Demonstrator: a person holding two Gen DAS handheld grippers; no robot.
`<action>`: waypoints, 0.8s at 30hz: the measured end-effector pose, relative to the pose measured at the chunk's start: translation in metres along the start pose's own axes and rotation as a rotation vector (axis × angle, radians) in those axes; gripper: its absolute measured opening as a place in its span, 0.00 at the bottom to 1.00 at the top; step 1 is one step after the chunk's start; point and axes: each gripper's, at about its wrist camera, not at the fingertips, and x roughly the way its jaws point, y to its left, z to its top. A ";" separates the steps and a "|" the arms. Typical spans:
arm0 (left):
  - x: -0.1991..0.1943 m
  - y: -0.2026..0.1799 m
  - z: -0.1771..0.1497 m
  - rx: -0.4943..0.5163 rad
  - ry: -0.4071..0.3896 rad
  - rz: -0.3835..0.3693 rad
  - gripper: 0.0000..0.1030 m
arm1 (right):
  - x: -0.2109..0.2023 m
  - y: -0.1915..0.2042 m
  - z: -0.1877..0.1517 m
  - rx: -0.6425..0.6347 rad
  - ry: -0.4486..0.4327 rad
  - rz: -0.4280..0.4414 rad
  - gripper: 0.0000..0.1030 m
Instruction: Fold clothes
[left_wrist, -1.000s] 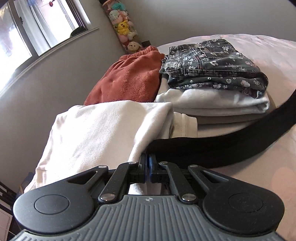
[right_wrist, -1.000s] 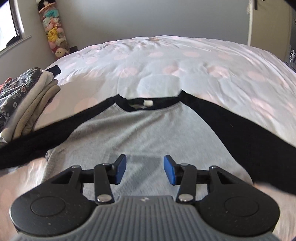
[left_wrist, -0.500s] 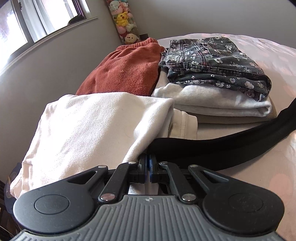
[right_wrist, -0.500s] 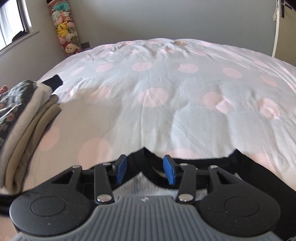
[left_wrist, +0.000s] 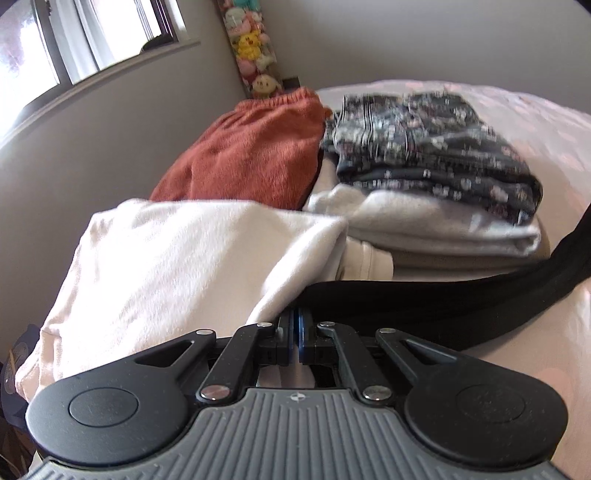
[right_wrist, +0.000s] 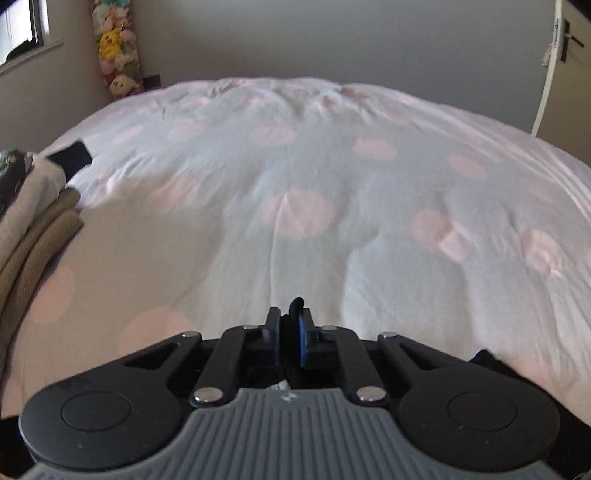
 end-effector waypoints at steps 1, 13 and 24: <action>-0.004 0.001 0.001 -0.010 -0.025 -0.003 0.01 | -0.003 -0.002 0.005 0.012 -0.020 -0.013 0.10; -0.052 -0.001 0.005 -0.013 -0.150 -0.040 0.00 | -0.018 -0.032 0.000 0.076 -0.059 -0.055 0.10; 0.011 0.002 0.036 0.015 -0.043 0.034 0.00 | 0.011 -0.014 0.004 0.069 -0.067 -0.042 0.11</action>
